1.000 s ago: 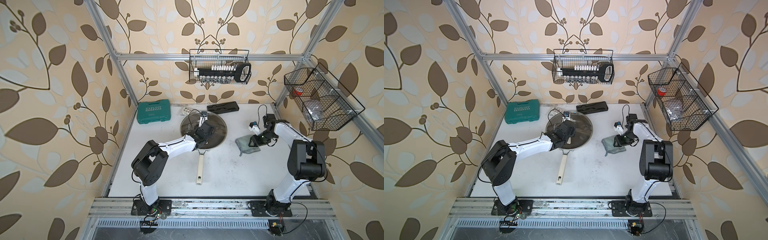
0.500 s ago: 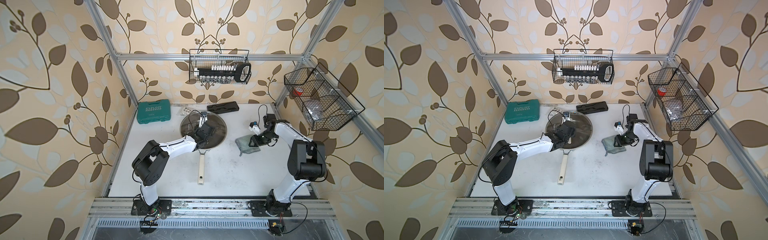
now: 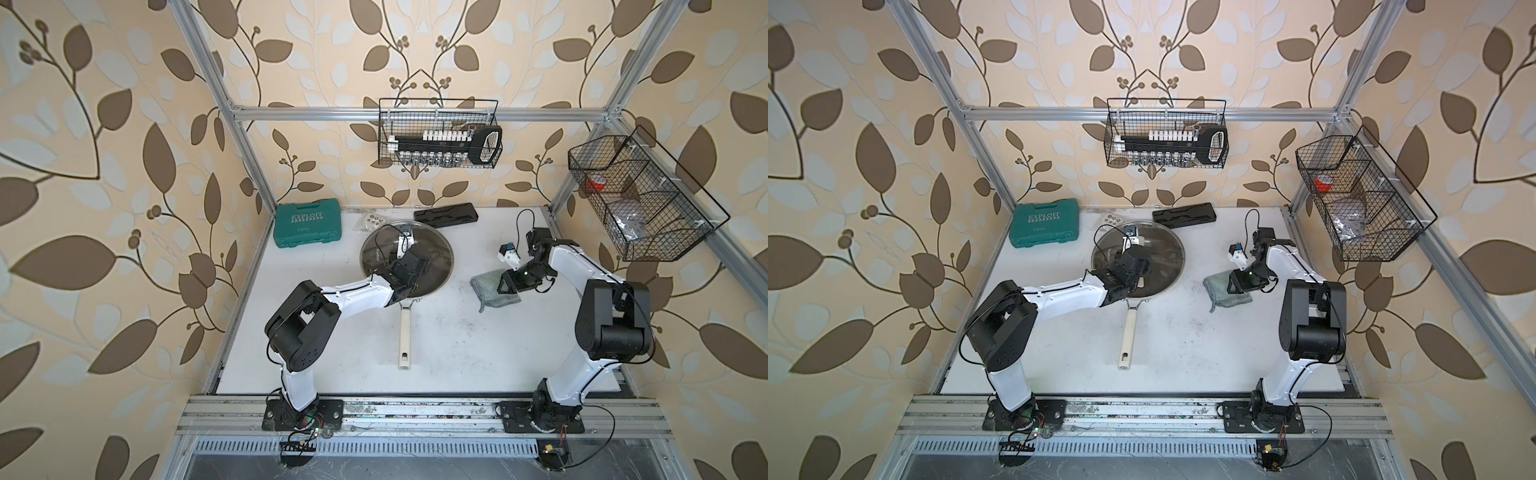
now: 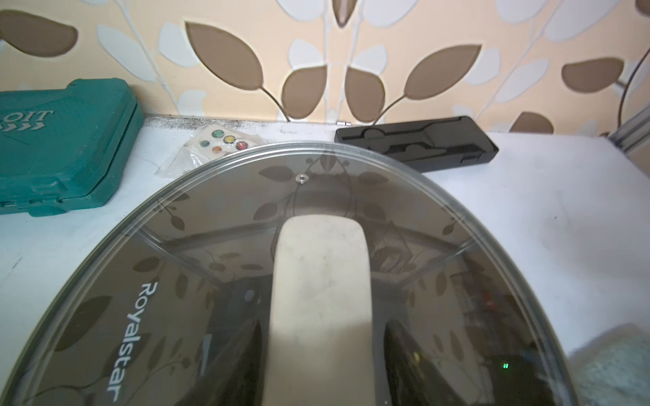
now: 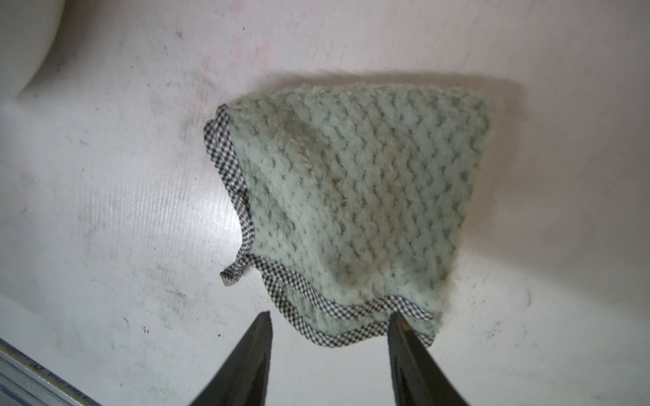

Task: Wipe the pot lid with a cloth
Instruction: Place the pot lid on the cooking pot.

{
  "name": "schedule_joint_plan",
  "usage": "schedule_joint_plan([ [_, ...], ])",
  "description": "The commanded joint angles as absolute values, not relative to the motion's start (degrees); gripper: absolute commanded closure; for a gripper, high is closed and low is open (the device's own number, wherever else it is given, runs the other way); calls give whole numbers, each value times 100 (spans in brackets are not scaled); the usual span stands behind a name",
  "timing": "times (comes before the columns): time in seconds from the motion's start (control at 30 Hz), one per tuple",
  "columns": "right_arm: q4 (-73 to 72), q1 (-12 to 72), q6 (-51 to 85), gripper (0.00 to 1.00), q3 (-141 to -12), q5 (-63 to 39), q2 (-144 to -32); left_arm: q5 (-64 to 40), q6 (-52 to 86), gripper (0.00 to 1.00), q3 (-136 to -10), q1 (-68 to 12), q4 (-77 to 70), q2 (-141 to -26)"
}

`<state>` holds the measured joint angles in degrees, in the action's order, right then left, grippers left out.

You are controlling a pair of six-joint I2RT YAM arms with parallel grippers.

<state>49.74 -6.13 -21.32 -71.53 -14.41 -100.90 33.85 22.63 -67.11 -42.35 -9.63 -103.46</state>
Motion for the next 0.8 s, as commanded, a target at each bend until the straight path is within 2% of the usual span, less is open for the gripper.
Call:
schedule_joint_plan([
  [0.0, 4992, -634, -2225, 40, -7040, -1561, -10024, 3331, 2373, 9, -6628, -4245, -939, -10285],
  [0.03, 5001, -638, -2225, 36, -7055, -1569, -10024, 3342, 2328, 1, -6661, -4245, -893, -10275],
  [0.1, 5005, -633, -2224, 1, -7066, -1582, -10013, 3331, 2223, 1, -6705, -4245, -848, -10249],
  [0.3, 4976, -634, -2234, 1, -7044, -1608, -9912, 3350, 1911, 1, -6719, -4238, -616, -9922],
  [0.5, 4533, -637, -2231, 1, -6751, -1851, -9532, 2787, 1049, 1, -5990, -4069, -518, -8703],
  [0.63, 3143, -644, -1859, 1, -5946, -1822, -8859, 2104, 1090, 1, -5225, -3289, -4, -7585],
  [0.77, 1084, -644, -1231, 1, -4761, -1426, -8108, 1494, 877, 1, -4061, -2250, -455, -6519],
])
